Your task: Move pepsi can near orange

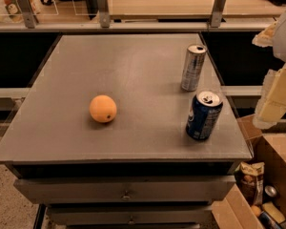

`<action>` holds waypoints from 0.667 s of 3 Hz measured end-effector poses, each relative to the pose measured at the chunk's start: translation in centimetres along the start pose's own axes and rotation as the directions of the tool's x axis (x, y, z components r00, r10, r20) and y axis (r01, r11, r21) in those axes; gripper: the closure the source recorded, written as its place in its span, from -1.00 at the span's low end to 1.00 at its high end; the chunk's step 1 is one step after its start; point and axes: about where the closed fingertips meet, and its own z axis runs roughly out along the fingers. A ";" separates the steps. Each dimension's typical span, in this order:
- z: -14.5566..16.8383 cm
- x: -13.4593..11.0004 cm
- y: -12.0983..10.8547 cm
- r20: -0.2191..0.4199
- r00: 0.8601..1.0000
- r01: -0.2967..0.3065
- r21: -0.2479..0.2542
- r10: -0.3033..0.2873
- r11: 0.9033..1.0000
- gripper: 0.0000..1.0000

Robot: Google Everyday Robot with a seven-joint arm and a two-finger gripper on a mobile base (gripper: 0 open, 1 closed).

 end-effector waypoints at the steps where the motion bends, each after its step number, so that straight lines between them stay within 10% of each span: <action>1: 0.0 0.0 0.0 0.000 1.000 0.000 0.000 0.000 1.000 -1.00; 2: 0.5 0.3 0.3 0.076 0.997 -0.026 -0.038 0.029 0.999 -1.00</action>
Offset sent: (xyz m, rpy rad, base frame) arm -0.0138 -0.0154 -0.0260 0.5298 0.1340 0.0080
